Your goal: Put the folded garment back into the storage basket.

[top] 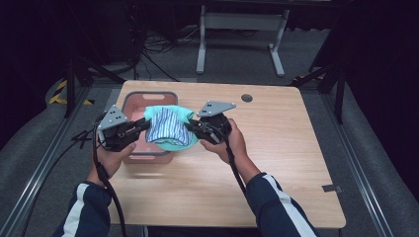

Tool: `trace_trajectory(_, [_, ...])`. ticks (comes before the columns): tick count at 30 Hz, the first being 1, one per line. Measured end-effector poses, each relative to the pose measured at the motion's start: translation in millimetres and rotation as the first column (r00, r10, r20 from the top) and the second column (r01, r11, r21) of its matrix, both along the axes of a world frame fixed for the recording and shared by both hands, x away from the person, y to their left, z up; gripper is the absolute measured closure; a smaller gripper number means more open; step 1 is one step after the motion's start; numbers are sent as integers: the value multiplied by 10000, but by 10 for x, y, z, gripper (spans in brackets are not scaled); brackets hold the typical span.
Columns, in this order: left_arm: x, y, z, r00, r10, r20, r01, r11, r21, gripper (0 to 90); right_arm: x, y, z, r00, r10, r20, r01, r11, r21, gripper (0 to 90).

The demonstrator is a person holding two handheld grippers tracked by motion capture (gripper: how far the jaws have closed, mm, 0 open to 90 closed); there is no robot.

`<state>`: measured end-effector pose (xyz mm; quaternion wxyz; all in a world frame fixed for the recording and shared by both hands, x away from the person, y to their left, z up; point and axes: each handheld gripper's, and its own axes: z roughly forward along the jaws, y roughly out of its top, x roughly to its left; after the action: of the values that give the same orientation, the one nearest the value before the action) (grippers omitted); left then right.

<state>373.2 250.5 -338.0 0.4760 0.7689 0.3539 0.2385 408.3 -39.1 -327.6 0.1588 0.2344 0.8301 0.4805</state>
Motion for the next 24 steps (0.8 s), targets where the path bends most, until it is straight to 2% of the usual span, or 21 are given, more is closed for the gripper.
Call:
trace_trajectory(5, [-33, 107, -2, 9996, 274, 77, -274, 9996, 64, 824, 23, 115, 2, 9998, 174, 17, -174, 9998, 4, 833])
trace_trajectory(8, [-57, 169, -8, 9989, 455, 129, -453, 9989, -128, 824, 34, 194, 2, 9996, 279, 11, -279, 9996, 26, 833])
trace_trajectory(17, [-92, 329, -53, 9949, 995, 145, -992, 9949, -169, 823, 52, 393, 8, 9984, 559, 48, -559, 9984, 23, 832])
trace_trajectory(24, [-103, 370, -68, 9918, 1261, 221, -1266, 9917, 214, 824, 84, 520, -40, 9979, 641, 20, -641, 9979, 11, 831])
